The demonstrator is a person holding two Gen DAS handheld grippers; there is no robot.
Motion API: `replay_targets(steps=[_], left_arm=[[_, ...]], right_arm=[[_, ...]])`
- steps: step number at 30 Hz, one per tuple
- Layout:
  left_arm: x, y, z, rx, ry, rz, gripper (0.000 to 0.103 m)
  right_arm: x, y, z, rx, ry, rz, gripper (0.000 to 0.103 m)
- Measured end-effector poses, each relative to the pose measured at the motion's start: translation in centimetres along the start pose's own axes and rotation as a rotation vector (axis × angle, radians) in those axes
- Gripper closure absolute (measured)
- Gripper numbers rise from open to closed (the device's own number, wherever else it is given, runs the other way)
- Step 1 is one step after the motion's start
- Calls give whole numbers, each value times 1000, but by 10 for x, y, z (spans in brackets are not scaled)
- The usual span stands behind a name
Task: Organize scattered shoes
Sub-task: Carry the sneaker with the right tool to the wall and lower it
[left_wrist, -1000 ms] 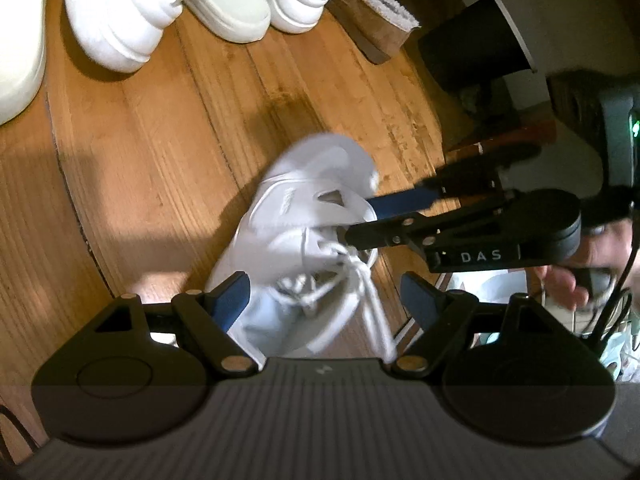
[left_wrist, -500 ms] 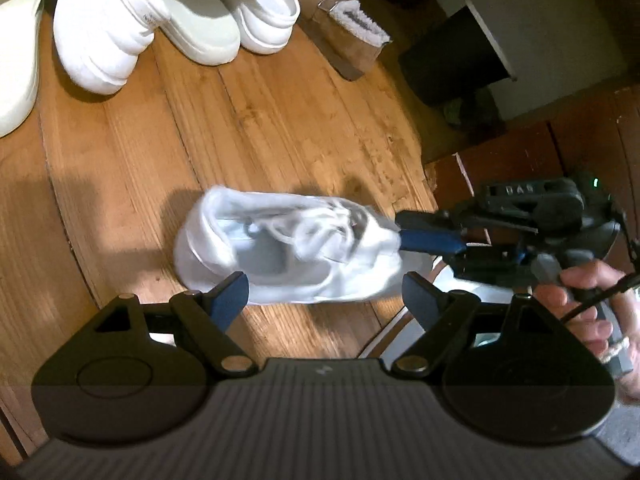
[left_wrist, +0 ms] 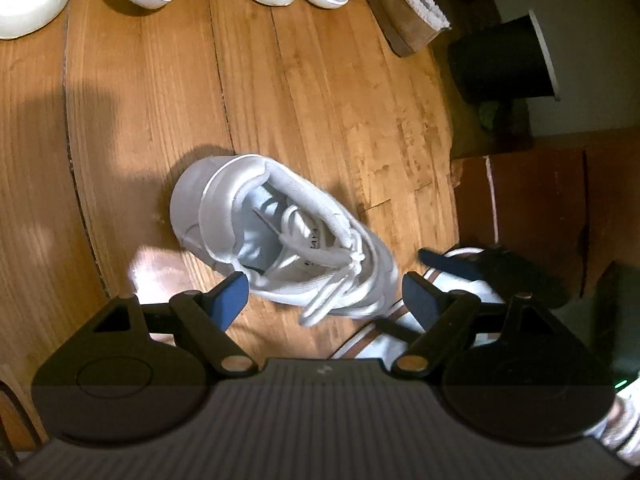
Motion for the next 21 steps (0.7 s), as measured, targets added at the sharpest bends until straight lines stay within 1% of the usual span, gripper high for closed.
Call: replay_targets(steps=[1, 4, 6, 7, 8, 13, 16, 19, 21], left_arm=[[0, -1, 0, 2, 0, 0, 19], [-4, -4, -4, 7, 10, 3, 19], [-4, -6, -5, 4, 20, 8, 19], [-5, -6, -6, 1, 23, 11, 19], [-5, -7, -6, -5, 26, 14, 19], [3, 2, 0, -68, 15, 46, 19], [7, 11, 0, -71, 15, 74, 19], [6, 13, -6, -92, 42, 91, 19], [7, 13, -11, -85, 49, 89, 19]], right_arm=[[-3, 2, -6, 3, 19, 24, 33], [-4, 3, -17, -22, 52, 82, 31], [-7, 4, -20, -37, 62, 121, 22], [-7, 4, -20, -40, 61, 139, 15], [-7, 5, -20, -43, 59, 159, 12], [-6, 12, -35, -17, 79, 257, 12], [-1, 12, -50, -5, 94, 300, 12], [2, 7, -65, 5, 103, 306, 12], [3, 4, -75, 8, 111, 303, 12]])
Point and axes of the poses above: each gripper's, at about its wrist camera, not at the fingertips, and z roughly against the way its jaws point, y to its left, x to its top, the point moved 7 cm from there along -z, roughly the way its jaws point, and after that the axes turned 13 degrees about x, right-handed, at the moved point
